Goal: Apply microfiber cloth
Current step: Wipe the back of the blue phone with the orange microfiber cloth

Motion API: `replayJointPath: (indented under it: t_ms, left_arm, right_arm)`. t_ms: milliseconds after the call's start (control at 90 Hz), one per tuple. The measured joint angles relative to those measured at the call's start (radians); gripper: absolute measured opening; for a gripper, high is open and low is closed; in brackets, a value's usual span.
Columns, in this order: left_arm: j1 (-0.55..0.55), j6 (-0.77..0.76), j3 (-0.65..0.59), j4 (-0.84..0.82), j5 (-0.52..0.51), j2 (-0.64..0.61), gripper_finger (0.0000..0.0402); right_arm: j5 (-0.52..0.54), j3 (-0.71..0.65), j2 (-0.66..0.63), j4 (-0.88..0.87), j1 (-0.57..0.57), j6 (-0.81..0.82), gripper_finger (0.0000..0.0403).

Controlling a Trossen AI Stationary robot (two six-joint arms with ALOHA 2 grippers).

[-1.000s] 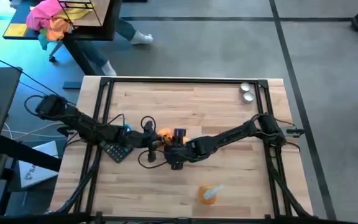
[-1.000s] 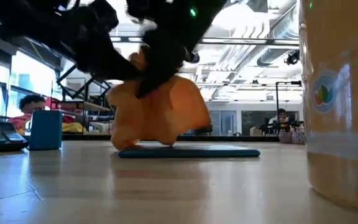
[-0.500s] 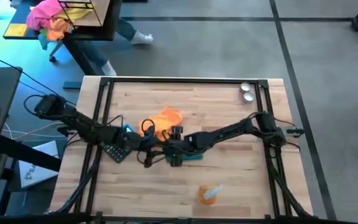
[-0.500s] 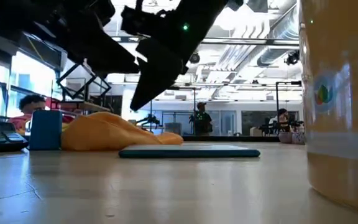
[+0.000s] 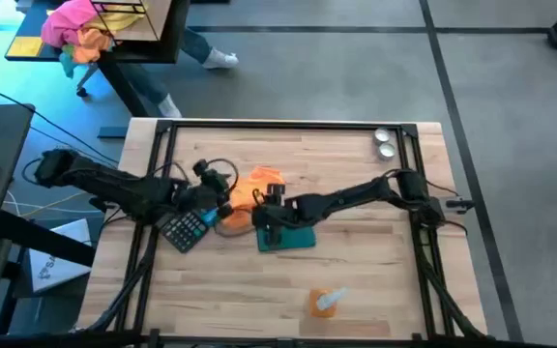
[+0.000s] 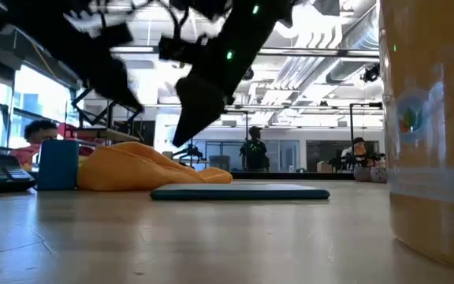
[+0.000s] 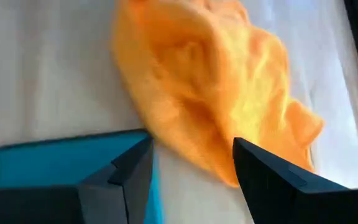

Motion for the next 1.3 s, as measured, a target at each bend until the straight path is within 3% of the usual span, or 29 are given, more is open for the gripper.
replayJointPath:
  t_ms: [222, 489, 622, 844, 1000, 1133, 1300]
  left_arm:
    - [0.093, -0.095, -0.045, 0.049, 0.251, 0.163, 0.0147]
    - [0.096, -0.002, -0.042, 0.345, 0.383, 0.397, 0.0147]
    - [0.088, 0.071, -0.031, 0.415, 0.437, 0.428, 0.0147]
    - [0.057, 0.110, 0.033, 0.280, 0.509, 0.239, 0.0147]
    - [-0.018, 0.110, 0.053, 0.218, 0.543, 0.027, 0.0147]
    - [-0.096, 0.110, 0.038, 0.235, 0.539, -0.111, 0.0147]
    - [-0.177, 0.111, -0.025, 0.369, 0.488, -0.130, 0.0147]
  right_arm:
    - [-0.023, -0.001, 0.076, 0.087, -0.032, -0.053, 0.0188]
    - [-0.107, 0.005, 0.161, 0.226, -0.083, -0.131, 0.0187]
    - [-0.081, 0.006, 0.188, 0.234, -0.086, -0.128, 0.0169]
    - [-0.023, -0.002, 0.115, 0.197, -0.054, -0.249, 0.0017]
    - [0.089, 0.004, -0.043, -0.006, -0.003, -0.336, 0.0004]
    - [0.106, 0.002, -0.195, -0.297, 0.043, -0.335, 0.0002]
    - [0.009, 0.002, -0.373, -0.545, 0.068, -0.171, 0.0001]
